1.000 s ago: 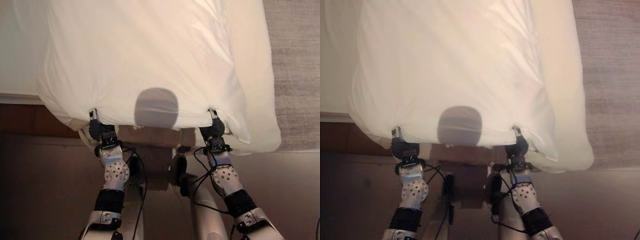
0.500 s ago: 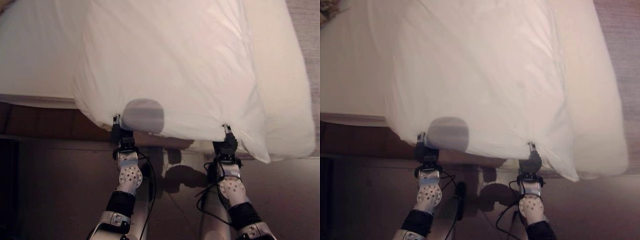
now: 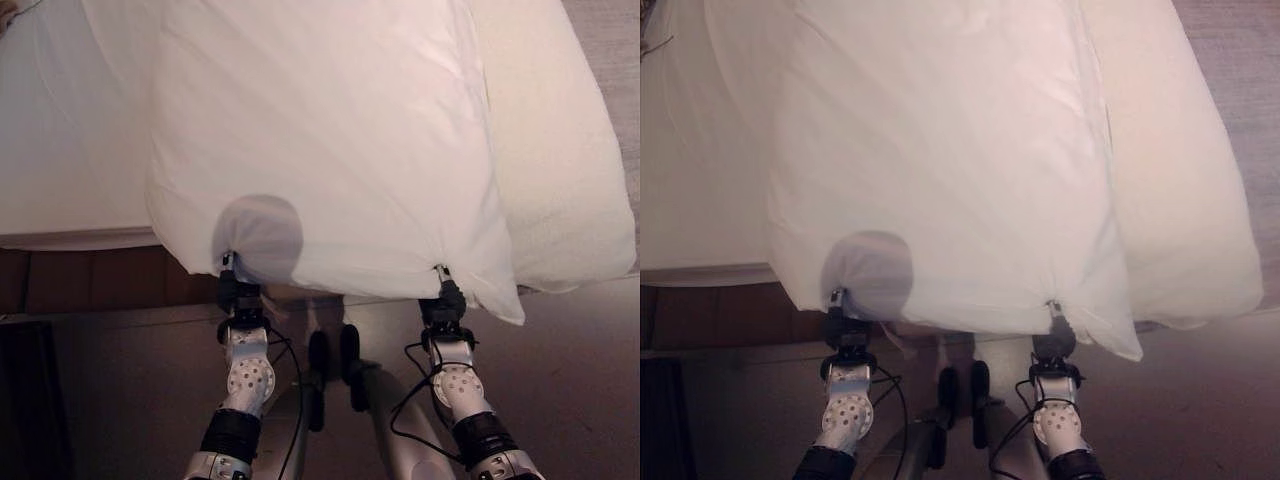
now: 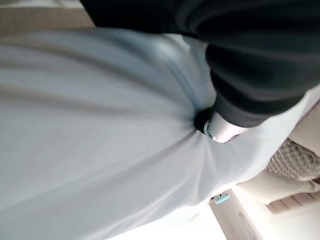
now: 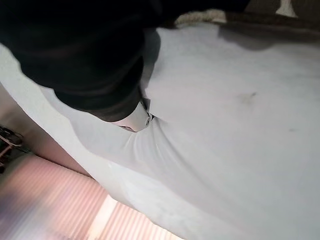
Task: Make the bed
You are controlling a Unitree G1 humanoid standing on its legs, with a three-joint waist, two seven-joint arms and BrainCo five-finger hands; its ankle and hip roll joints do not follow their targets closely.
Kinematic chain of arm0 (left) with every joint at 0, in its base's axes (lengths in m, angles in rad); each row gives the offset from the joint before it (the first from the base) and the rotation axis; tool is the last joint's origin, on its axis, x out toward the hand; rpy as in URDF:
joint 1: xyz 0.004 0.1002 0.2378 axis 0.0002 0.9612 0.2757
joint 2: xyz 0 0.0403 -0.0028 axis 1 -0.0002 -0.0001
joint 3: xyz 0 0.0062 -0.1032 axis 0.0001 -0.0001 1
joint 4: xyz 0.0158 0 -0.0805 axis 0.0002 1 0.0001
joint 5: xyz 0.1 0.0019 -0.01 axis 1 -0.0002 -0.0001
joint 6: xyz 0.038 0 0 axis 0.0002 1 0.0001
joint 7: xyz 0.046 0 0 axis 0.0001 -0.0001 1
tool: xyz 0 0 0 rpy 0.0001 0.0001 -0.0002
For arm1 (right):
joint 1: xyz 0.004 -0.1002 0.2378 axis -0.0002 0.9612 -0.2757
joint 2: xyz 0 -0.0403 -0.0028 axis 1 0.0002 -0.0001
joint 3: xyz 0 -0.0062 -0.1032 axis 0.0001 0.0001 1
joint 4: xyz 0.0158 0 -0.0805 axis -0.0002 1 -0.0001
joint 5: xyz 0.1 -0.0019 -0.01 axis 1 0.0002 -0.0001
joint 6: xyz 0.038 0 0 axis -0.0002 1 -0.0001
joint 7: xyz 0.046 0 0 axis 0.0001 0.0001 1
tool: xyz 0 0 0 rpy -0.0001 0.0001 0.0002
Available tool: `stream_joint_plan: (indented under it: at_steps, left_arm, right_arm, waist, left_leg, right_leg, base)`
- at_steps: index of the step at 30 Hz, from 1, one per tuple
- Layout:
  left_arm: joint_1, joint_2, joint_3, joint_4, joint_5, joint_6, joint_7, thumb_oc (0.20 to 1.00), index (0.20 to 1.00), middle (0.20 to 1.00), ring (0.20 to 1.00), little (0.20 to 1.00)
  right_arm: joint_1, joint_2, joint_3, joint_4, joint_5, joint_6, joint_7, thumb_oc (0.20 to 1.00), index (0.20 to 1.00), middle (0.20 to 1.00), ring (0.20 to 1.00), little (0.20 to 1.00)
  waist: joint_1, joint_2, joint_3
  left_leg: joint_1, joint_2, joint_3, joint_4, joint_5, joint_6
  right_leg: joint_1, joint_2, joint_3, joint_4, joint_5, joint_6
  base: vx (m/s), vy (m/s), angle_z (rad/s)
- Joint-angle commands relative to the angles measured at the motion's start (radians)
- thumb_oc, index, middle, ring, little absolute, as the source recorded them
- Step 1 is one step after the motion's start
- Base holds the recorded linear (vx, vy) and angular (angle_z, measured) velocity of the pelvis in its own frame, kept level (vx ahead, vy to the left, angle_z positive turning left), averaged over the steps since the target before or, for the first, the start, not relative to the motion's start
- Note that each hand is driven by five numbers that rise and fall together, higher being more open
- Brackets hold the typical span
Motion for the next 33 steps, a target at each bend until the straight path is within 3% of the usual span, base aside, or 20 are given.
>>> stream_joint_plan:
  at_steps: [1,2,3,6,7,8,9,10,11,13,15,18,19,20,21,22,23,25,28,33]
  left_arm:
    - [0.015,0.041,0.109,-0.079,0.023,-0.077,0.003,0.2,0.2,0.2,0.2,0.2]
    - [0.028,0.029,0.099,-0.088,0.022,-0.07,0.0,0.2,0.2,0.2,0.2,0.2]
    - [0.04,0.024,0.087,-0.105,0.027,-0.072,0.009,0.2,0.2,0.2,0.2,0.2]
    - [0.04,0.023,0.096,-0.106,0.033,-0.078,0.022,0.2,0.2,0.2,0.2,0.2]
    - [0.045,0.023,0.109,-0.109,0.035,-0.079,0.03,0.2,0.2,0.2,0.2,0.2]
    - [0.051,0.025,0.11,-0.127,0.03,-0.082,0.02,0.2,0.2,0.2,0.2,0.2]
    - [0.065,0.043,0.119,-0.164,0.043,-0.084,0.028,0.2,0.2,0.2,0.2,0.2]
    - [0.067,0.043,0.119,-0.166,0.045,-0.083,0.03,0.2,0.2,0.2,0.2,0.2]
    - [0.074,0.046,0.119,-0.166,0.044,-0.088,0.036,0.2,0.2,0.2,0.2,0.2]
    - [0.062,0.053,0.111,-0.163,0.054,-0.092,0.048,0.2,0.2,0.2,0.2,0.2]
    - [0.029,0.066,0.093,-0.14,0.057,-0.094,0.051,0.2,0.2,0.2,0.2,0.2]
    - [-0.008,0.08,0.064,-0.111,0.048,-0.094,0.034,0.2,0.2,0.2,0.2,0.2]
    - [-0.004,0.079,0.041,-0.081,0.051,-0.08,0.031,0.2,0.2,0.2,0.2,0.2]
    - [-0.002,0.08,0.032,-0.07,0.023,-0.08,0.023,0.2,0.2,0.2,0.2,0.2]
    - [0.014,0.089,0.031,-0.069,0.048,-0.067,0.022,0.2,0.2,0.2,0.2,0.2]
    - [0.013,0.089,0.031,-0.07,0.049,-0.066,0.023,0.2,0.2,0.2,0.2,0.2]
    - [0.021,0.091,0.028,-0.073,0.06,-0.061,0.017,0.2,0.2,0.2,0.2,0.2]
    - [0.003,0.092,0.027,-0.039,0.072,-0.076,0.032,0.2,0.2,0.2,0.2,0.2]
    - [0.019,0.076,0.056,-0.017,0.109,-0.072,0.09,0.2,0.2,0.2,0.2,0.2]
    - [0.0,0.023,0.094,0.126,0.08,-0.094,0.172,0.2,0.2,0.2,0.2,0.2]
  right_arm:
    - [0.073,-0.12,-0.096,-0.042,-0.019,-0.068,-0.016,0.2,0.2,0.2,0.2,0.2]
    - [0.084,-0.125,-0.105,-0.044,-0.015,-0.068,-0.013,0.2,0.2,0.2,0.2,0.2]
    - [0.082,-0.126,-0.094,-0.043,-0.008,-0.066,-0.01,0.2,0.2,0.2,0.2,0.2]
    - [0.083,-0.124,-0.088,-0.042,-0.007,-0.063,-0.011,0.2,0.2,0.2,0.2,0.2]
    - [0.085,-0.118,-0.083,-0.039,-0.003,-0.062,-0.009,0.2,0.2,0.2,0.2,0.2]
    - [0.08,-0.12,-0.08,-0.035,-0.004,-0.059,-0.005,0.2,0.2,0.2,0.2,0.2]
    - [0.078,-0.111,-0.072,-0.037,0.004,-0.058,0.001,0.2,0.2,0.2,0.2,0.2]
    - [0.079,-0.111,-0.071,-0.037,0.005,-0.058,0.001,0.2,0.2,0.2,0.2,0.2]
    - [0.08,-0.108,-0.065,-0.036,0.016,-0.059,0.004,0.2,0.2,0.2,0.2,0.2]
    - [0.077,-0.115,-0.065,-0.028,0.01,-0.059,-0.002,0.2,0.2,0.2,0.2,0.2]
    - [0.07,-0.116,-0.071,-0.037,-0.005,-0.065,-0.009,0.2,0.2,0.2,0.2,0.2]
    - [0.063,-0.117,-0.085,-0.044,-0.009,-0.07,-0.01,0.2,0.2,0.2,0.2,0.2]
    - [0.084,-0.11,-0.091,-0.051,-0.023,-0.06,-0.008,0.2,0.2,0.2,0.2,0.2]
    - [0.084,-0.113,-0.087,-0.057,-0.044,-0.048,-0.014,0.2,0.2,0.2,0.2,0.2]
    - [0.077,-0.113,-0.082,-0.051,-0.058,-0.039,-0.011,0.2,0.2,0.2,0.2,0.2]
    - [0.077,-0.113,-0.082,-0.051,-0.059,-0.039,-0.011,0.2,0.2,0.2,0.2,0.2]
    - [0.075,-0.114,-0.077,-0.041,-0.074,-0.029,-0.003,0.2,0.2,0.2,0.2,0.2]
    - [0.058,-0.121,-0.054,-0.023,-0.066,-0.03,0.019,0.2,0.2,0.2,0.2,0.2]
    - [0.037,-0.123,-0.021,0.035,-0.091,-0.019,0.029,0.2,0.2,0.2,0.2,0.2]
    - [0.007,-0.152,0.029,0.149,-0.188,0.023,0.012,0.2,0.2,0.2,0.2,0.2]
  waist:
    - [0.005,0.048,-0.065]
    - [0.0,0.06,-0.058]
    - [0.018,0.057,-0.041]
    - [0.02,0.052,-0.042]
    - [0.008,0.029,-0.052]
    - [0.02,0.018,-0.059]
    - [0.037,0.011,-0.075]
    - [0.036,0.011,-0.076]
    - [0.037,0.015,-0.079]
    - [0.033,0.034,-0.084]
    - [0.016,0.06,-0.091]
    - [0.007,0.061,-0.086]
    - [-0.014,0.058,-0.095]
    - [-0.012,0.061,-0.091]
    - [0.003,0.063,-0.095]
    - [0.002,0.062,-0.097]
    - [0.004,0.064,-0.098]
    - [-0.01,0.07,-0.1]
    - [0.0,0.056,-0.091]
    - [0.013,0.066,-0.067]
  left_leg:
    - [-0.064,0.007,-0.001,0.064,0.009,-0.146]
    - [-0.092,0.022,0.007,0.165,0.047,-0.19]
    - [-0.112,-0.011,-0.075,0.247,0.077,-0.214]
    - [-0.115,-0.004,-0.09,0.242,0.064,-0.202]
    - [-0.103,0.111,-0.087,0.187,0.031,-0.164]
    - [-0.1,0.149,-0.152,0.138,0.04,-0.157]
    - [-0.066,0.219,-0.318,-0.012,0.115,-0.165]
    - [-0.059,0.222,-0.319,-0.028,0.122,-0.168]
    - [-0.046,0.277,-0.343,-0.107,0.171,-0.186]
    - [-0.002,0.354,-0.276,-0.221,0.222,-0.2]
    - [0.031,0.388,-0.132,-0.263,0.199,-0.222]
    - [-0.02,0.342,-0.086,-0.186,0.179,-0.229]
    - [-0.058,0.276,-0.039,-0.082,0.117,-0.217]
    - [-0.067,0.226,0.008,-0.034,0.061,-0.196]
    - [-0.069,0.218,0.045,-0.02,0.036,-0.184]
    - [-0.073,0.216,0.044,-0.019,0.038,-0.183]
    - [-0.075,0.206,0.048,-0.01,0.026,-0.166]
    - [-0.072,0.166,0.04,-0.015,0.025,-0.144]
    - [-0.016,0.118,0.064,-0.078,0.034,-0.129]
    - [-0.008,0.123,0.094,-0.082,0.03,-0.123]
  right_leg:
    - [0.051,0.02,0.013,-0.109,0.051,0.069]
    - [0.085,0.012,-0.004,-0.116,0.037,0.055]
    - [0.098,0.019,0.013,-0.1,0.033,0.047]
    - [0.092,0.014,0.016,-0.085,0.032,0.047]
    - [0.084,-0.017,0.025,-0.07,0.02,0.053]
    - [0.079,-0.021,0.043,-0.059,0.013,0.055]
    - [0.045,-0.004,0.091,-0.017,-0.007,0.056]
    - [0.044,-0.003,0.089,-0.014,-0.009,0.053]
    - [0.033,-0.006,0.101,0.009,-0.015,0.057]
    - [0.023,-0.041,0.102,0.036,-0.031,0.075]
    - [0.014,-0.103,0.092,0.03,-0.012,0.122]
    - [0.026,-0.179,0.09,-0.049,0.058,0.162]
    - [0.095,-0.282,0.096,-0.188,0.164,0.195]
    - [0.116,-0.384,0.043,-0.295,0.326,0.212]
    - [0.131,-0.42,-0.042,-0.356,0.367,0.215]
    - [0.132,-0.422,-0.044,-0.362,0.373,0.216]
    - [0.143,-0.406,-0.067,-0.348,0.314,0.192]
    - [0.111,-0.285,0.041,-0.248,0.2,0.155]
    - [0.083,-0.117,-0.034,-0.214,0.108,0.115]
    - [0.063,-0.113,-0.006,-0.208,0.108,0.118]
  base:
    - [-0.05,-0.112,0.15]
    - [-0.1,-0.062,0.34]
    - [-0.1,-0.061,0.41]
    - [-0.06,-0.006,0.24]
    - [-0.01,0.035,-0.11]
    - [0.01,0.17,-0.22]
    - [0.04,0.159,-0.1]
    - [0.02,0.221,-0.2]
    - [0.02,0.225,-0.22]
    - [0.03,0.457,-0.34]
    - [-0.02,0.582,-0.09]
    - [-0.02,0.501,0.12]
    - [0.11,0.906,0.83]
    - [0.13,1.119,0.94]
    - [0.05,0.679,0.7]
    - [0.02,0.385,-0.02]
    - [0.0,0.335,-0.4]
    - [0.02,0.446,-0.42]
    - [0.03,0.317,-0.12]
    - [0.0,0.074,-0.19]
